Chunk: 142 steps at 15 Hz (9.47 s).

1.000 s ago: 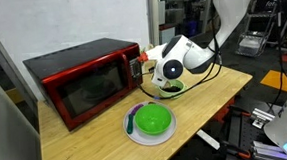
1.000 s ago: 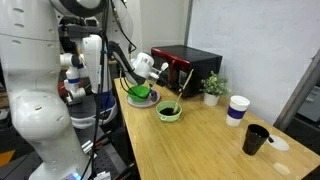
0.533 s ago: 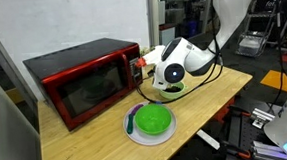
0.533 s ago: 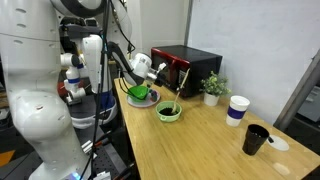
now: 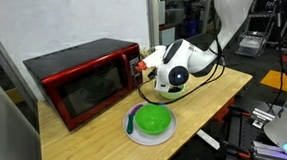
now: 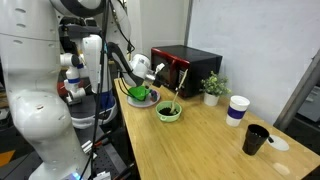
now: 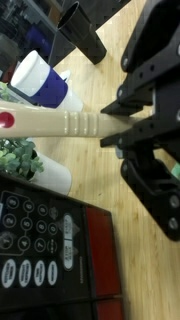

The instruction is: Use the spoon to transfer beans from the light-green bowl to the dark green bowl

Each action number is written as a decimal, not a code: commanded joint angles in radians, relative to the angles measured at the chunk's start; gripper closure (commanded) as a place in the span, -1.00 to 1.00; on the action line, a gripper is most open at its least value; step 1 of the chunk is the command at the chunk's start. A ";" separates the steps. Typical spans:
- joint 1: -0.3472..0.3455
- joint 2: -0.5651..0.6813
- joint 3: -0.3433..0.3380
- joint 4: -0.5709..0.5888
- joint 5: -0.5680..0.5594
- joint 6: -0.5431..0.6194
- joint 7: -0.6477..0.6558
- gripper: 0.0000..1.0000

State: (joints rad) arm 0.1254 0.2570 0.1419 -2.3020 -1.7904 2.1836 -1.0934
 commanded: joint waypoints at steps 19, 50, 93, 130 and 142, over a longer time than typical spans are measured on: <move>-0.087 -0.031 -0.072 -0.071 -0.079 0.420 0.096 0.89; -0.154 -0.196 -0.160 -0.073 -0.061 0.652 0.168 0.89; 0.002 -0.180 -0.019 -0.022 0.488 0.567 0.264 0.89; 0.006 -0.170 -0.009 -0.021 0.462 0.508 0.330 0.55; 0.028 -0.177 0.017 -0.051 0.441 0.471 0.354 0.89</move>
State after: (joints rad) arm 0.1380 0.0880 0.1451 -2.3375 -1.3281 2.6919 -0.7599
